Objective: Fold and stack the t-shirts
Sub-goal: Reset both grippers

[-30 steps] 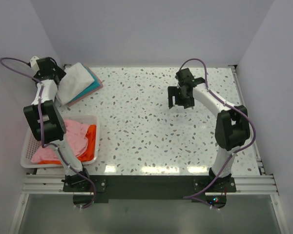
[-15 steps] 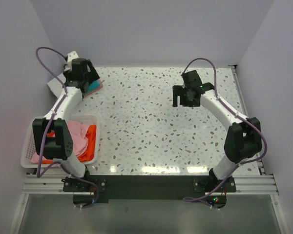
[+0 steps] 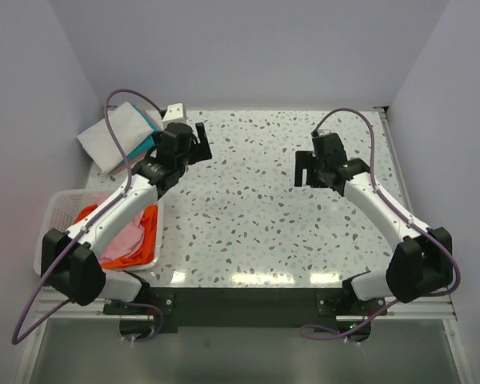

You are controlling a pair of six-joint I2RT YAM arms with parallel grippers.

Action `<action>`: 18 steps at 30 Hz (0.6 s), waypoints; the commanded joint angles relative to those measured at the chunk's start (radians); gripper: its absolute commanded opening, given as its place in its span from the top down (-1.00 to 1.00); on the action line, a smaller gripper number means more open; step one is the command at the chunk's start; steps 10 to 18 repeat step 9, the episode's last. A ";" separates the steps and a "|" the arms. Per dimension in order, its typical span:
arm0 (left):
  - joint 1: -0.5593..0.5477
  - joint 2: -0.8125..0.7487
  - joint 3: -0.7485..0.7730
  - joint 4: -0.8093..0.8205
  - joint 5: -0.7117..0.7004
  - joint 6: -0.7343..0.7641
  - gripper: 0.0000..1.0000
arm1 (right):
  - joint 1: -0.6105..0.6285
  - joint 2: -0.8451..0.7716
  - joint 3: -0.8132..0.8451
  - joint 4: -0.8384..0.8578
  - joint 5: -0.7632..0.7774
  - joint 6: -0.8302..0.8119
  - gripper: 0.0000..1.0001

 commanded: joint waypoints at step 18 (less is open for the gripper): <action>-0.076 -0.276 -0.155 -0.097 -0.161 -0.079 -0.93 | -0.005 -0.157 -0.110 0.079 0.044 0.004 -0.71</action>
